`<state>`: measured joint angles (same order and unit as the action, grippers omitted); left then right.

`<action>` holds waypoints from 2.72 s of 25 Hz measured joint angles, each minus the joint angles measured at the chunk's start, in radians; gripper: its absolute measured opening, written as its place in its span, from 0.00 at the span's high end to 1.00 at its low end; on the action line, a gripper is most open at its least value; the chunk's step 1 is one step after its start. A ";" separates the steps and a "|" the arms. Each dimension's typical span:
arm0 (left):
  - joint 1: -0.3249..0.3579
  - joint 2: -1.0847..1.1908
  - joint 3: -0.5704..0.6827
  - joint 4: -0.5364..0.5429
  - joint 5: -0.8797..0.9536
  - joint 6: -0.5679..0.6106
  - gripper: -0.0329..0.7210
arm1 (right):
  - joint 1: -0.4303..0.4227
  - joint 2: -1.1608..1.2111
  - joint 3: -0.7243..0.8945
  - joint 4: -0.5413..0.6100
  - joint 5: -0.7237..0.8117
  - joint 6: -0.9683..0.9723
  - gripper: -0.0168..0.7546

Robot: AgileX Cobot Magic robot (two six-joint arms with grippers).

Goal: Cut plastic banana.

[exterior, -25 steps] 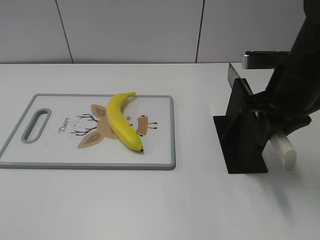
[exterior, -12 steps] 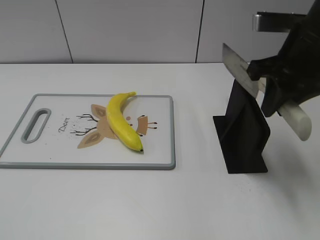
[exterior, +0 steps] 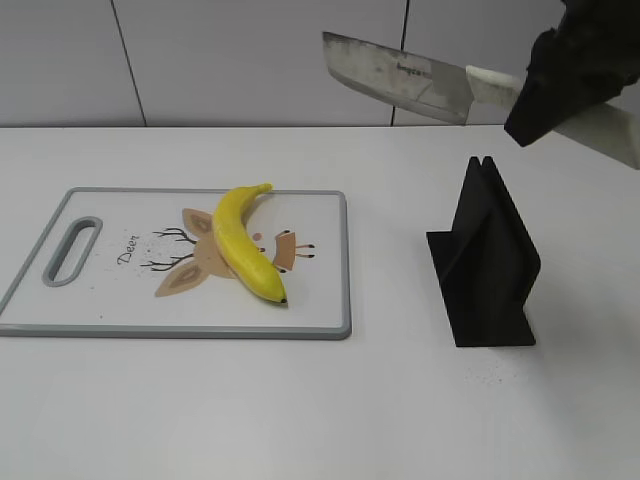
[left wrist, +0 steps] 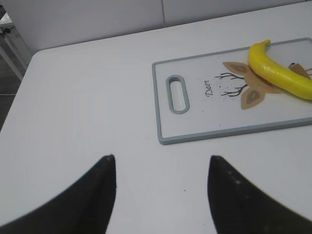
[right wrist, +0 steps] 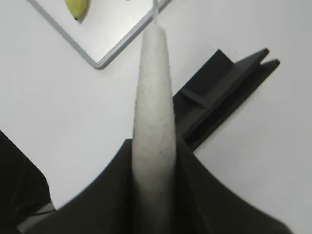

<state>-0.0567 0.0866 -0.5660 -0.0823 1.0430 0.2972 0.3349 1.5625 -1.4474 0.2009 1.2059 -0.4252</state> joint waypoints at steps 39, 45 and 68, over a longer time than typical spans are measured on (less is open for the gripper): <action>-0.217 1.554 -0.836 -0.311 -0.099 1.112 0.26 | 0.113 0.561 -0.497 0.077 -0.009 -0.713 0.74; -0.252 1.618 -0.836 -0.297 -0.149 1.127 0.26 | 0.117 0.588 -0.537 0.131 -0.009 -0.760 0.74; -0.252 1.699 -0.839 -0.292 -0.221 1.136 0.96 | 0.118 0.627 -0.550 0.160 -0.026 -0.843 0.75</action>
<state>-0.3090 1.7852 -1.4055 -0.3742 0.8223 1.4332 0.4526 2.1899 -1.9972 0.3607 1.1800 -1.2678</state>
